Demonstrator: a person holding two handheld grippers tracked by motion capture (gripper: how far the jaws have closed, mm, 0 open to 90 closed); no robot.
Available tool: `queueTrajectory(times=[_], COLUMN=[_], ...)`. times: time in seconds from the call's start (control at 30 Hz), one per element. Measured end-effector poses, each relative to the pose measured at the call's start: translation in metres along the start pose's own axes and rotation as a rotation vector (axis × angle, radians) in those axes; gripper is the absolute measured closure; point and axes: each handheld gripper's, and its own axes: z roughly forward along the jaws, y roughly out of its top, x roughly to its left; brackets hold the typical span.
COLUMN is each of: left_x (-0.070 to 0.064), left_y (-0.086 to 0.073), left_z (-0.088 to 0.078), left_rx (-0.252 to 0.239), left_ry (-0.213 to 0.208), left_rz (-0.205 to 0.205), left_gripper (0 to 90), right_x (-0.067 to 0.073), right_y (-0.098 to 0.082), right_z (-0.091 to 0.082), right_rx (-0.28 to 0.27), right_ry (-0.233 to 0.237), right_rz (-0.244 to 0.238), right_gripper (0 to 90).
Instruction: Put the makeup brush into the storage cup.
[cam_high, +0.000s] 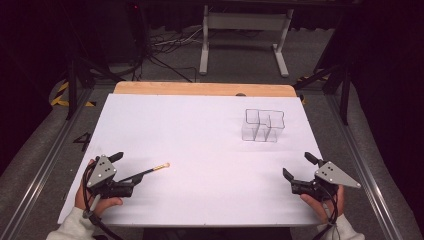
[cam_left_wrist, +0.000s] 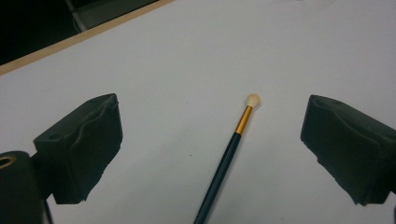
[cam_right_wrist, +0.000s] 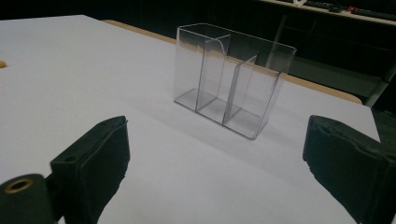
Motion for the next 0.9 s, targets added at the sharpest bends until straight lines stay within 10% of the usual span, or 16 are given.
queueTrajectory(times=[0.43,0.9], left_x=[-0.002,0.004], left_y=[-0.002,0.025], left_z=[0.000,0.017], left_rx=[0.020,0.214], left_ry=[-0.014,-0.074], left_rz=[0.000,0.097], left_gripper=[6.0,10.0], right_x=[0.002,0.002], right_y=[0.001,0.000], right_z=[0.002,0.004], right_rx=[0.004,0.019], right_ry=[-0.001,0.011], right_rz=[-0.012,-0.006], right_gripper=[8.4,9.7])
